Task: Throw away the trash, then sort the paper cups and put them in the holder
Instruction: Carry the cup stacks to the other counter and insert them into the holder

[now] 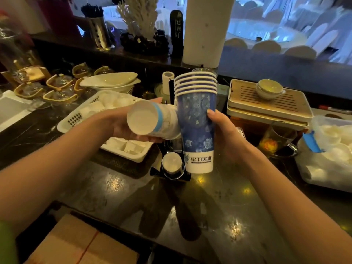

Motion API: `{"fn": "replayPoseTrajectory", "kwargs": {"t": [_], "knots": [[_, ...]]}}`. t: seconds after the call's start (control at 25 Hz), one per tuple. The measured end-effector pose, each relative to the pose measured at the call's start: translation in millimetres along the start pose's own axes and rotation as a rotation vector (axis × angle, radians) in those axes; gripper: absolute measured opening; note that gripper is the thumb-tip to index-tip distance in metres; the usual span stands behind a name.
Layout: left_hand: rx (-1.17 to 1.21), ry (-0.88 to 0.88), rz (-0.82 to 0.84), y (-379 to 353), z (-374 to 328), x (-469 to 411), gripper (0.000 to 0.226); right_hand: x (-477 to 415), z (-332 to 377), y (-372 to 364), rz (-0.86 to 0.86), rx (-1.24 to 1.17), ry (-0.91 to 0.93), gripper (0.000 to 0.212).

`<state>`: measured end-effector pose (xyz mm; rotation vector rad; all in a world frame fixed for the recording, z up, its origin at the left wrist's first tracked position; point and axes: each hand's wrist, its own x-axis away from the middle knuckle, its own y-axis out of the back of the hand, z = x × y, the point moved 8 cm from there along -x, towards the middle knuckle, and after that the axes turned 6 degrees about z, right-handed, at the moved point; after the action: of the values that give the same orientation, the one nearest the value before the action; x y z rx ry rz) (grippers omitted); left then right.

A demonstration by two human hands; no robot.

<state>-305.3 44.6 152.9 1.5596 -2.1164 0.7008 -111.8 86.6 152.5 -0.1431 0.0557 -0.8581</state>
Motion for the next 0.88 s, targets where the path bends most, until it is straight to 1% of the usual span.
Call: {"fn": "replayPoseTrajectory", "kwargs": {"t": [0.04,0.08,0.12,0.2,0.32,0.4,0.48,0.6,0.68,0.76,0.8,0.84,0.88], "knots": [[-0.004,0.076,0.032,0.3,-0.1,-3.0,0.067,-0.5,-7.2,6.0,-0.022,-0.018,-0.048,0.074],[-0.022,0.130,0.063,0.9,-0.5,-5.7,0.065,-2.8,-7.5,10.0,-0.030,-0.038,-0.073,0.068],[-0.048,0.172,0.069,4.7,-2.8,-9.5,0.057,-4.9,-4.3,10.6,-0.025,-0.046,-0.086,0.060],[-0.077,0.174,0.032,8.8,-4.8,-22.7,0.035,-8.0,-6.5,19.1,-0.055,-0.050,-0.113,0.053],[-0.100,0.152,-0.011,4.6,-0.2,-43.3,0.040,-11.7,-15.2,29.9,-0.093,-0.089,-0.127,0.054],[-0.176,0.099,-0.088,3.8,1.1,-53.8,0.034,-11.4,-21.3,37.3,-0.109,-0.113,-0.156,0.056],[-0.255,0.034,-0.188,8.4,-0.5,-58.5,0.031,-10.2,-25.7,38.6,-0.110,-0.141,-0.170,0.057],[-0.356,-0.025,-0.242,12.5,-0.8,-60.1,0.025,-12.1,-31.7,39.8,-0.096,-0.113,-0.161,0.052],[-0.307,-0.077,-0.266,14.5,-1.4,-57.5,0.031,-12.0,-33.4,41.4,-0.108,-0.073,-0.157,0.053],[-0.250,-0.152,-0.344,18.8,-2.5,-50.6,0.048,-9.2,-35.6,46.7,-0.162,-0.021,-0.160,0.060],[-0.250,-0.210,-0.403,20.9,-3.3,-43.8,0.052,-7.9,-36.6,49.8,-0.193,0.005,-0.156,0.061],[-0.265,-0.304,-0.462,21.0,-4.9,-35.9,0.052,-6.7,-38.0,53.5,-0.217,0.031,-0.145,0.059],[-0.301,-0.436,-0.518,19.4,-7.2,-26.4,0.050,-5.0,-39.3,56.1,-0.232,0.046,-0.131,0.054]]}}
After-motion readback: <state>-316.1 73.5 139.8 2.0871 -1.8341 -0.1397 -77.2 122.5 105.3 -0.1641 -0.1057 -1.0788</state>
